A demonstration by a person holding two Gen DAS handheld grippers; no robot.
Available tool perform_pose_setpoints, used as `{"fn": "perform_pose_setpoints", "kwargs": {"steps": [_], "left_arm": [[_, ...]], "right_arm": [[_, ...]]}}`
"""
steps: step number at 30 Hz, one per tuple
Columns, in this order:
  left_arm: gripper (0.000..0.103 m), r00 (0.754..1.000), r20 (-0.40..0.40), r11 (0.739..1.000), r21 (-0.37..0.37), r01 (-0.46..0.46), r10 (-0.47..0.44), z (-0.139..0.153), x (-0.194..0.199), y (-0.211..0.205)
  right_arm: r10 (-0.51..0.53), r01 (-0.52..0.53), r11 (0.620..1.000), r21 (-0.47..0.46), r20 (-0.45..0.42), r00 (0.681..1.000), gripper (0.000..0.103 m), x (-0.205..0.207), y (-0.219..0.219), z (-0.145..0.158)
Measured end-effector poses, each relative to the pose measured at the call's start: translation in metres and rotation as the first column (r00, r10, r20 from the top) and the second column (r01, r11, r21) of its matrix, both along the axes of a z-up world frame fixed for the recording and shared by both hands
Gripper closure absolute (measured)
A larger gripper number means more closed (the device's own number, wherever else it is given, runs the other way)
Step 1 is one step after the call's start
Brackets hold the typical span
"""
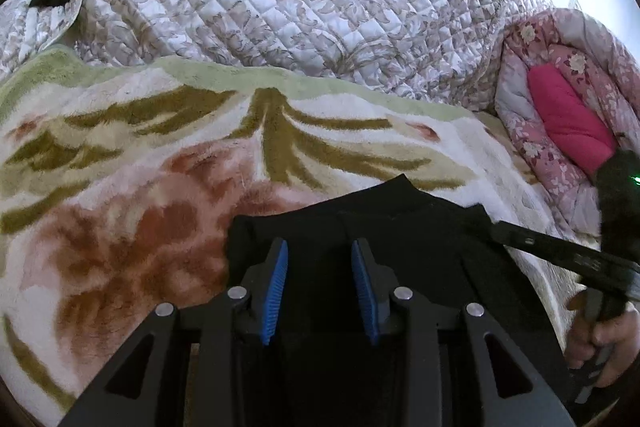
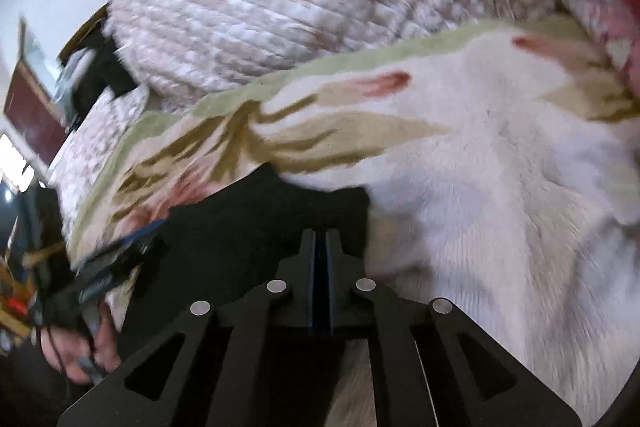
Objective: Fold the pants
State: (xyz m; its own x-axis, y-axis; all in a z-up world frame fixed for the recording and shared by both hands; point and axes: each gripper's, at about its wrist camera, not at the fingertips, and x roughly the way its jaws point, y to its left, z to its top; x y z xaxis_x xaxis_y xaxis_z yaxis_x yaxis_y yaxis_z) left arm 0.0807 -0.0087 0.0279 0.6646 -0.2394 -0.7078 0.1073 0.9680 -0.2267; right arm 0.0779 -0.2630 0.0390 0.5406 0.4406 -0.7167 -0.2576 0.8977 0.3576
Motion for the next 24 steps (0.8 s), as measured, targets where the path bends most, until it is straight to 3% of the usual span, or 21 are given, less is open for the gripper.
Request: {"fn": "perform_pose_setpoints", "kwargs": {"steps": [5, 9, 11, 15, 17, 24], "left_arm": [[0.067, 0.999, 0.03, 0.999, -0.034, 0.013, -0.012, 0.024, -0.038, 0.011], [0.067, 0.996, 0.067, 0.997, -0.02, 0.068, -0.066, 0.036, -0.08, 0.005], [0.067, 0.994, 0.061, 0.995, -0.018, 0.094, -0.092, 0.034, -0.098, 0.0], [0.066, 0.995, -0.022, 0.996, 0.005, 0.093, -0.093, 0.008, -0.112, -0.005], [0.065, 0.997, -0.005, 0.996, 0.027, 0.082, -0.082, 0.006, -0.116, -0.005], [0.059, 0.998, -0.033, 0.999, 0.003, 0.051, -0.051, 0.005, -0.113, 0.002]], "right_arm": [[0.049, -0.044, 0.997, -0.068, 0.075, 0.996, 0.097, -0.067, 0.011, 0.017], [0.107, -0.1, 0.987, -0.128, 0.051, 0.993, 0.097, -0.1, 0.026, 0.002], [0.096, -0.096, 0.982, -0.165, -0.008, 0.995, 0.095, -0.103, 0.03, -0.017], [0.047, -0.046, 0.991, -0.122, 0.006, 0.999, 0.095, -0.106, 0.026, -0.019], [0.051, -0.05, 0.992, -0.118, 0.006, 0.999, 0.094, -0.105, 0.025, -0.018], [0.058, -0.06, 0.994, -0.091, -0.024, 0.998, 0.092, -0.104, 0.023, -0.018]]}}
